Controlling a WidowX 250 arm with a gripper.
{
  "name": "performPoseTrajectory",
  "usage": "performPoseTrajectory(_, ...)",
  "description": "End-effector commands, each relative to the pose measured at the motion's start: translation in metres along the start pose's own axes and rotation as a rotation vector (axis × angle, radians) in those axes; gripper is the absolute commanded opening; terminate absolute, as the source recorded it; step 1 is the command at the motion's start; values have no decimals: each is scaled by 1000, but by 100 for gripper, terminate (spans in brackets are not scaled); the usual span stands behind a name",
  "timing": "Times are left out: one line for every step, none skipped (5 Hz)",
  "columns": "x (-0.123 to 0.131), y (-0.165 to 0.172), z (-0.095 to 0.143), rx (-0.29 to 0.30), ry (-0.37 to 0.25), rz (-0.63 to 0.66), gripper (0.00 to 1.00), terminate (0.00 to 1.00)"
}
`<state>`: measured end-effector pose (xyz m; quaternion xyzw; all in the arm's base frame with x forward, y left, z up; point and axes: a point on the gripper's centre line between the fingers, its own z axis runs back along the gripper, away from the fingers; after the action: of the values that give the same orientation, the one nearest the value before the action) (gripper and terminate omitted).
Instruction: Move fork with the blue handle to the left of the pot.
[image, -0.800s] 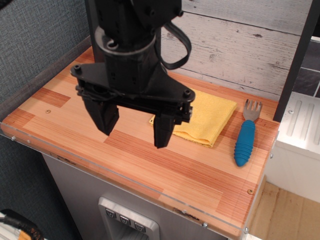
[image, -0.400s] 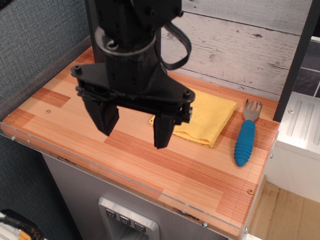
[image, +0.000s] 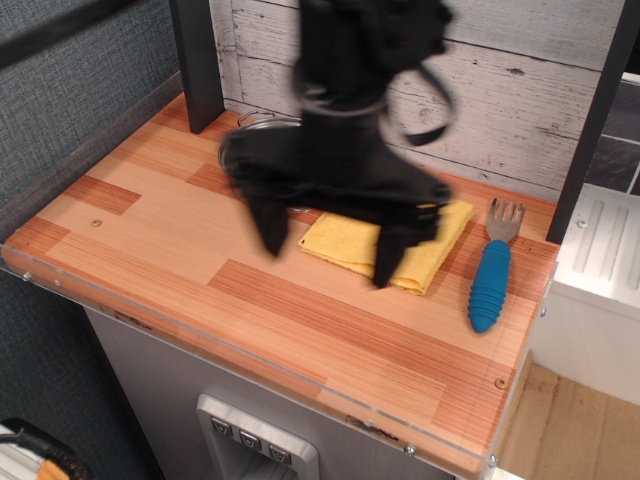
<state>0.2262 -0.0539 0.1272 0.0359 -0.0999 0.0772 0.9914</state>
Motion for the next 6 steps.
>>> performPoseTrajectory(62, -38, -22, -66, -119, -74, 100, 0)
performPoseTrajectory(86, -53, -35, -72, -185, -92, 100, 0)
performPoseTrajectory(102, -66, -46, -123, -180, -116, 100, 0)
performPoseTrajectory(108, -74, -64, -165, -160, -121, 100, 0)
performPoseTrajectory(108, -79, -79, -160, -117, -138, 100, 0)
performPoseTrajectory(107, -79, -86, -160, -110, -123, 100, 0)
